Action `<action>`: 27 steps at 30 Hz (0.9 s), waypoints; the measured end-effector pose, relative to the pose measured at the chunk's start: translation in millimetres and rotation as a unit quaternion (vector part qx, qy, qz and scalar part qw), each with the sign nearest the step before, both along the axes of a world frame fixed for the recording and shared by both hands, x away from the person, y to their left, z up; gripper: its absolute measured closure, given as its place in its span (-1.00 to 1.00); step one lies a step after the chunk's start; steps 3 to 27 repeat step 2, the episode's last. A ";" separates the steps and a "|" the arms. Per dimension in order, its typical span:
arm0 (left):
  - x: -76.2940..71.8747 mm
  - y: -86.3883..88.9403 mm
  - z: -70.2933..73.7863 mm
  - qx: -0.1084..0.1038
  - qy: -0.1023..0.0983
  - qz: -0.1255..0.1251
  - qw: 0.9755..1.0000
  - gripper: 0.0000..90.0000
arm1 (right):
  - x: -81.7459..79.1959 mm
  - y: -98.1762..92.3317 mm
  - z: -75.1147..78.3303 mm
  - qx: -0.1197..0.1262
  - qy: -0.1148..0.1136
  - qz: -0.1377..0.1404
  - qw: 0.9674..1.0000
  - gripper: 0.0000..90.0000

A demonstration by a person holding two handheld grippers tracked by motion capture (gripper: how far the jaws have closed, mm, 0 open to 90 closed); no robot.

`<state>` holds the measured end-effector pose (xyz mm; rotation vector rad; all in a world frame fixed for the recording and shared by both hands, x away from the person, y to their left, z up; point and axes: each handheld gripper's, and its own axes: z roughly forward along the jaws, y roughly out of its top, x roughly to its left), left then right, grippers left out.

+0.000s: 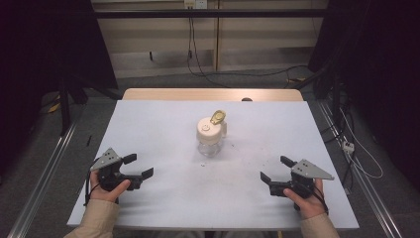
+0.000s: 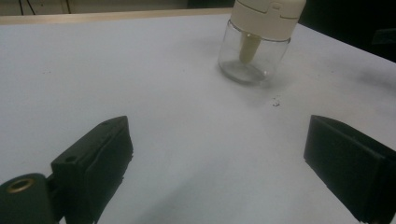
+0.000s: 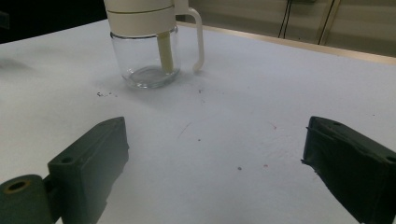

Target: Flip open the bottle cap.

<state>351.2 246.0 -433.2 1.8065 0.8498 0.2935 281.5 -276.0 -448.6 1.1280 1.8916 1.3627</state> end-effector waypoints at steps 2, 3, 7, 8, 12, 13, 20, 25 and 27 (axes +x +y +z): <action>-0.2 -0.8 -0.2 0.003 0.000 0.002 1.000 -0.84 | 0.5 -0.3 -0.7 -0.005 0.002 -0.002 1.000 -0.86; -0.2 -0.8 -0.2 0.003 0.000 0.002 1.000 -0.84 | 0.5 -0.3 -0.7 -0.005 0.002 -0.002 1.000 -0.86; -0.2 -0.8 -0.2 0.003 0.000 0.002 1.000 -0.84 | 0.5 -0.3 -0.7 -0.005 0.002 -0.002 1.000 -0.86; -0.2 -0.8 -0.2 0.003 0.000 0.002 1.000 -0.84 | 0.5 -0.3 -0.7 -0.005 0.002 -0.002 1.000 -0.86; -0.2 -0.8 -0.2 0.003 0.000 0.002 1.000 -0.84 | 0.5 -0.3 -0.7 -0.005 0.002 -0.002 1.000 -0.86; -0.2 -0.8 -0.2 0.003 0.000 0.002 1.000 -0.84 | 0.5 -0.3 -0.7 -0.005 0.002 -0.002 1.000 -0.86; -0.2 -0.8 -0.2 0.003 0.000 0.002 1.000 -0.84 | 0.5 -0.3 -0.7 -0.005 0.002 -0.002 1.000 -0.86; -0.2 -0.8 -0.2 0.003 0.000 0.002 1.000 -0.84 | 0.5 -0.3 -0.7 -0.005 0.002 -0.002 1.000 -0.86; -0.2 -0.8 -0.2 0.003 0.000 0.002 1.000 -0.84 | 0.5 -0.3 -0.7 -0.005 0.002 -0.002 1.000 -0.86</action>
